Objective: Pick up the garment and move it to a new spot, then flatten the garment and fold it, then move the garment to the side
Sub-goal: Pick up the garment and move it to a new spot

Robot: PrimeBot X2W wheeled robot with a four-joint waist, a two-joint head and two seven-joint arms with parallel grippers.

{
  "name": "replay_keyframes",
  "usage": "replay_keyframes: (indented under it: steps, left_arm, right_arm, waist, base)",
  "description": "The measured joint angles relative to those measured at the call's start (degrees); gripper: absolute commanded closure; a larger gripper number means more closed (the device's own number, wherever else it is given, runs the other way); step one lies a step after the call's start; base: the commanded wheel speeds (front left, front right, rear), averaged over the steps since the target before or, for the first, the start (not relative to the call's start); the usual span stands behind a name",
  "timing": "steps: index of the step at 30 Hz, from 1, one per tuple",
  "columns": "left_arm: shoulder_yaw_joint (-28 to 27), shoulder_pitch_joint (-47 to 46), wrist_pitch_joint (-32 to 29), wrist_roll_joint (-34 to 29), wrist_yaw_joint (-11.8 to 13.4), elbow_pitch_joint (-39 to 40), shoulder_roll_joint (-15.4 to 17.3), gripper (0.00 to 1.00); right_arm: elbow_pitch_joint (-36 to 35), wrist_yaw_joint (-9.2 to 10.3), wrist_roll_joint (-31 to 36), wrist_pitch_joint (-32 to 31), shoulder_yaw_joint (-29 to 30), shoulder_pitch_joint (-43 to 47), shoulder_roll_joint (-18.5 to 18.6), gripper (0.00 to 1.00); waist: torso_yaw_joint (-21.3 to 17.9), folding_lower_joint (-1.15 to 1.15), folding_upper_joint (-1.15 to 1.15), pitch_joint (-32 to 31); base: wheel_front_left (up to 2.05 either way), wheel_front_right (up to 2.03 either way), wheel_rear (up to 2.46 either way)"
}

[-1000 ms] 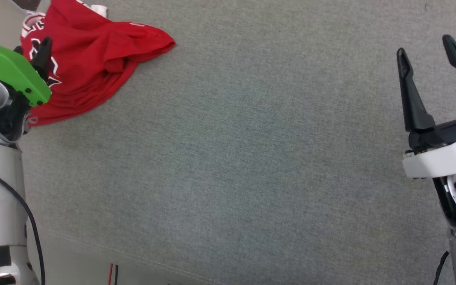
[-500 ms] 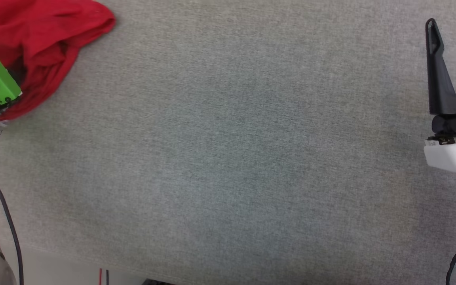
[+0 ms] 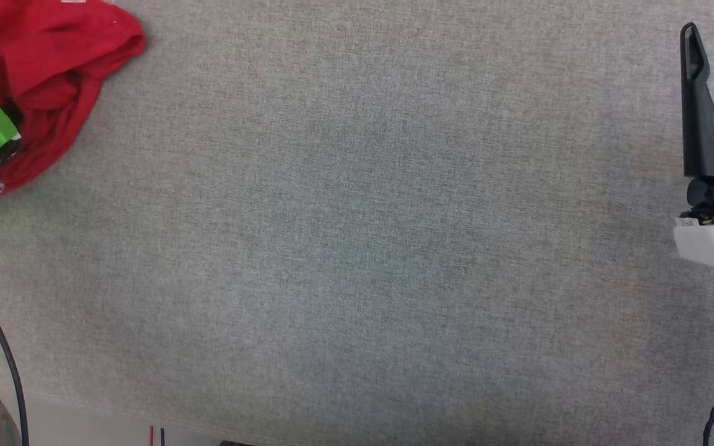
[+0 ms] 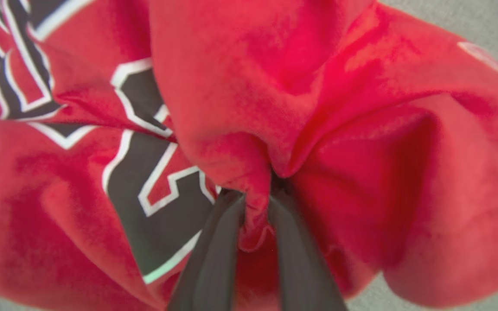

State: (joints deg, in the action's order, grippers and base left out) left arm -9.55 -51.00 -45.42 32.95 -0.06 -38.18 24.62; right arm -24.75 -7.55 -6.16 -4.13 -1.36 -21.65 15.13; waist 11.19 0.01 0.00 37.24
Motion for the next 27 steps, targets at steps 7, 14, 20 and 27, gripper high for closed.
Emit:
replay_keyframes:
  steps: [7,14,20,27]
  left_arm:
    - [0.1,2.7,2.4,-0.2,0.6,1.9,0.0,1.00]
    - [1.4,5.2,7.5,-2.8,-0.3,4.0,1.0,1.00]
    - [2.4,6.3,12.4,-4.1,-1.5,6.8,1.3,1.00]
    - [3.9,10.3,17.7,-5.8,-1.6,10.8,0.3,1.00]
  right_arm:
    - [2.2,0.00,0.0,0.6,0.0,0.4,-1.1,0.00]
    - [6.9,0.00,-0.7,2.1,-0.4,3.8,-4.3,0.00]
    - [10.3,0.00,-0.8,3.5,-0.4,7.5,-6.4,0.00]
    - [13.3,0.00,-1.3,4.7,-0.8,10.8,-8.8,0.00]
  waist:
    - [0.1,0.00,0.00,-2.7]
    - [0.2,0.00,0.00,-7.8]
    - [0.3,0.00,0.00,-12.9]
    - [0.2,-0.01,0.00,-19.5]
  base:
    - [0.00,0.00,0.00]
    - [0.00,0.00,0.00]
    - [0.00,0.00,0.00]
    - [0.00,0.00,0.00]
